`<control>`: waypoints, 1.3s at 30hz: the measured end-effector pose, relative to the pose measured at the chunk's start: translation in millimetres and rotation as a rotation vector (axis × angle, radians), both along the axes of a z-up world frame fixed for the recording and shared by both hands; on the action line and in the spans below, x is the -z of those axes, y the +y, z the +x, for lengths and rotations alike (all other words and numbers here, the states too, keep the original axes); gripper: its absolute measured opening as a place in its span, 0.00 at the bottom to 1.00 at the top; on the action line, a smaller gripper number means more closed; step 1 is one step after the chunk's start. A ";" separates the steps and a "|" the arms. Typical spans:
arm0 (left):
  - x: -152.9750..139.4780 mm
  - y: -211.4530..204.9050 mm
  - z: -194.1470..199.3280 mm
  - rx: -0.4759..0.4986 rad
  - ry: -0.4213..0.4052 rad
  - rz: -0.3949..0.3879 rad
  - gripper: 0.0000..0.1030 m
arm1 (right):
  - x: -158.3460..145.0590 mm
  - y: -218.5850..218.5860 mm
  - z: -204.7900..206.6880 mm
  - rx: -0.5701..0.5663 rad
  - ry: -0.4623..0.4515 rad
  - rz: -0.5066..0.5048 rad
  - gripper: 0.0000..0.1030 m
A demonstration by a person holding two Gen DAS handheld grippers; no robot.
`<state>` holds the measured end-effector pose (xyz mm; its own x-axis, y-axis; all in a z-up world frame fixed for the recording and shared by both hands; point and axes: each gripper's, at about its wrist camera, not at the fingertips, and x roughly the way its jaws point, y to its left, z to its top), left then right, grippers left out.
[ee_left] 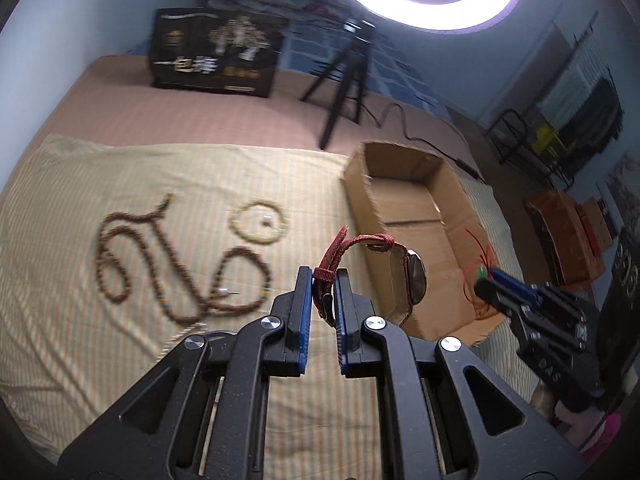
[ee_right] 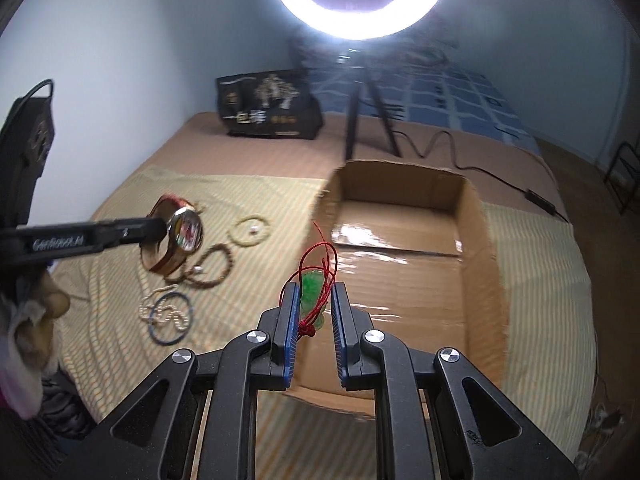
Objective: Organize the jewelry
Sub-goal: 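Carry watch and pendant into the cardboard box and open both tools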
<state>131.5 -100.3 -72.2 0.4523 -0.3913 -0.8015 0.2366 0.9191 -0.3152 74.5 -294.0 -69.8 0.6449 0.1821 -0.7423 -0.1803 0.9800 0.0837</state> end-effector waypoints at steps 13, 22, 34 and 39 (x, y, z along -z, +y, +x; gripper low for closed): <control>16.2 -74.1 4.3 0.098 0.017 0.011 0.09 | 11.1 -50.6 33.0 0.109 0.044 0.001 0.13; 33.3 -101.7 14.1 0.117 0.042 0.030 0.09 | 23.8 -65.7 52.5 0.137 0.074 -0.013 0.13; 43.9 -119.9 19.0 0.165 0.070 0.042 0.17 | 33.2 -73.8 63.7 0.165 0.104 -0.010 0.14; 40.8 -118.5 14.8 0.175 0.056 0.058 0.18 | 31.1 -74.8 61.9 0.181 0.095 -0.018 0.28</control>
